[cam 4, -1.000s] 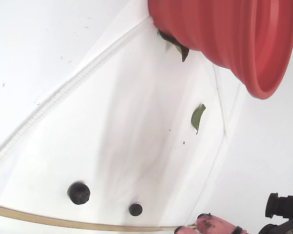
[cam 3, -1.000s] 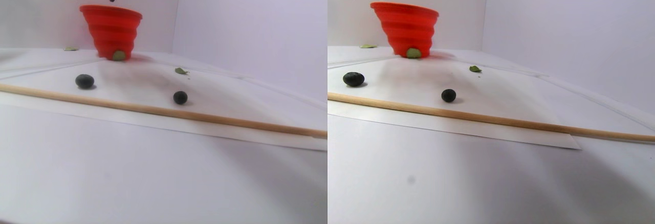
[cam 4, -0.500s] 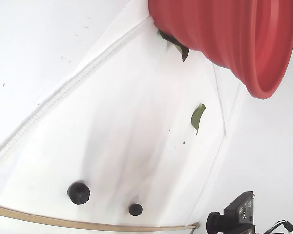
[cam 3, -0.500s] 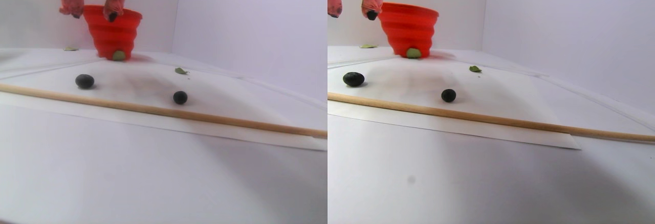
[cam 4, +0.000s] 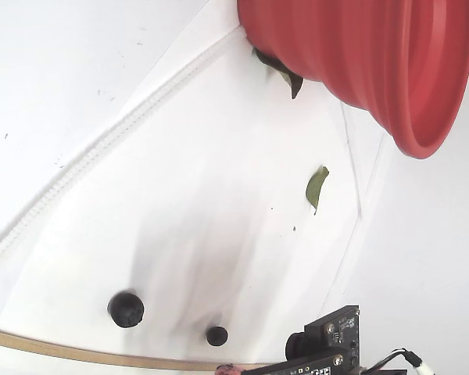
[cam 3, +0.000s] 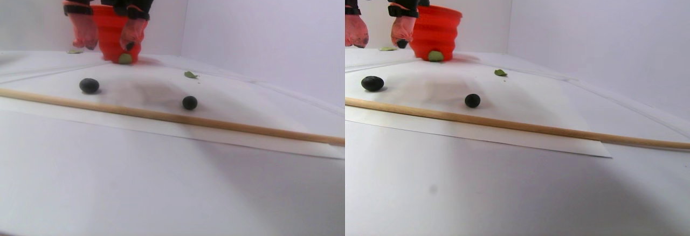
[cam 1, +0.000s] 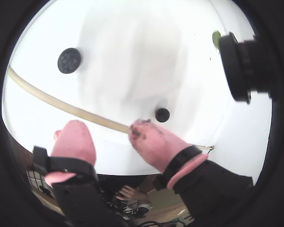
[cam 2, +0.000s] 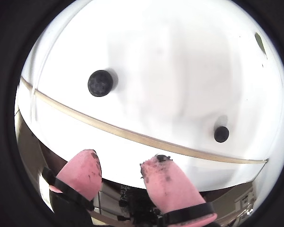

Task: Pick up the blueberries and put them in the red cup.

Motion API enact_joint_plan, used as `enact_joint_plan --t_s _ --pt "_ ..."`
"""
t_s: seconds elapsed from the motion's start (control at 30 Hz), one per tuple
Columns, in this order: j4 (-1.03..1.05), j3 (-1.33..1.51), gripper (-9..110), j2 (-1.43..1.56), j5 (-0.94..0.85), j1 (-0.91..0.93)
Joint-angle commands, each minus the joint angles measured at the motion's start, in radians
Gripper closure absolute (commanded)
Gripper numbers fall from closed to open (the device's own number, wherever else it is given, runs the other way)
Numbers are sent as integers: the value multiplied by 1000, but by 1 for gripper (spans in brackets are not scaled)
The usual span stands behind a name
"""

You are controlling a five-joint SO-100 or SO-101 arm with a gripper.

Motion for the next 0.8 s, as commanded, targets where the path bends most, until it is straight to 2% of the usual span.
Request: enact_joint_plan --t_s 0.0,0.77 --pt "-77 -14 84 -64 2 -2" --pt "-314 31 83 -276 -6 -57"
